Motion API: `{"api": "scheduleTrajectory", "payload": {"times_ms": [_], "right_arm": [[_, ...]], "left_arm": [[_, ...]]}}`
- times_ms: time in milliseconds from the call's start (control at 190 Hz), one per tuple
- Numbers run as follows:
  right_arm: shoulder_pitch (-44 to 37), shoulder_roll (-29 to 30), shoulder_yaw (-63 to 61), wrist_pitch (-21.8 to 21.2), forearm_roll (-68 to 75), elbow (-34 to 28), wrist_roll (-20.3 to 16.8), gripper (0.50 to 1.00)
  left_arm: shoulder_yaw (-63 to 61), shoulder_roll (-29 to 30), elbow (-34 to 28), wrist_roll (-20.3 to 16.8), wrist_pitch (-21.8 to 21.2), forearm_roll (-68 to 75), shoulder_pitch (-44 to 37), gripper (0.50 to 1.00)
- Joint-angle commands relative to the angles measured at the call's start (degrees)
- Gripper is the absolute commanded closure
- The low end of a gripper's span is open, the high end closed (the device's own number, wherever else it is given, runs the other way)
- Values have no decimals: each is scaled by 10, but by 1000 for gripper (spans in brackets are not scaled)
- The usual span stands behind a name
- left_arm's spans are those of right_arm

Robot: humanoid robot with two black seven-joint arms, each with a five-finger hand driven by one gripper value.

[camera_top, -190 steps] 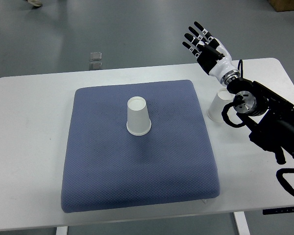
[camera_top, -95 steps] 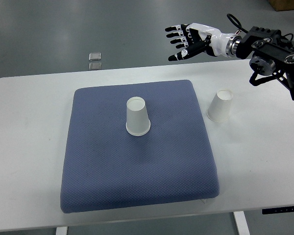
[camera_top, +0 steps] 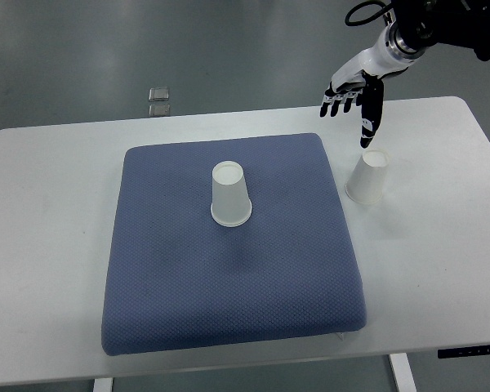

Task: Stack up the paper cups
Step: 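Move the right hand over the white cup beside the pad and lower it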

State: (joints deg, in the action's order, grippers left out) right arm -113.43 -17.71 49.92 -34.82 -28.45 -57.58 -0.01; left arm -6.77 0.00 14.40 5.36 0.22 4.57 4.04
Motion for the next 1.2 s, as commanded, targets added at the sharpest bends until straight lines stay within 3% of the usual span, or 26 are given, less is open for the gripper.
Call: {"api": "scheduleTrajectory", "payload": {"times_ms": [0,368,705,978,1194], "right_arm": [[-45,-13,12,-2,0,-42,-9,583],[-126,-40,21,-2,15,-61,-10,583],[-14,-34,13,-2,11,-24,-10,583],[123,-8,9,130,16,53,-32,585],[187,14,8,151,38,106,-38,585]], "left_arm": [[-1,0,4,0,0,0,1,500],[-1,0,1,0,0,0,1,500],[-1,0,3,0,0,0,1,500],[0,0,2,0,0,0,0,500],[1,0,0,0,0,0,-1,500]]}}
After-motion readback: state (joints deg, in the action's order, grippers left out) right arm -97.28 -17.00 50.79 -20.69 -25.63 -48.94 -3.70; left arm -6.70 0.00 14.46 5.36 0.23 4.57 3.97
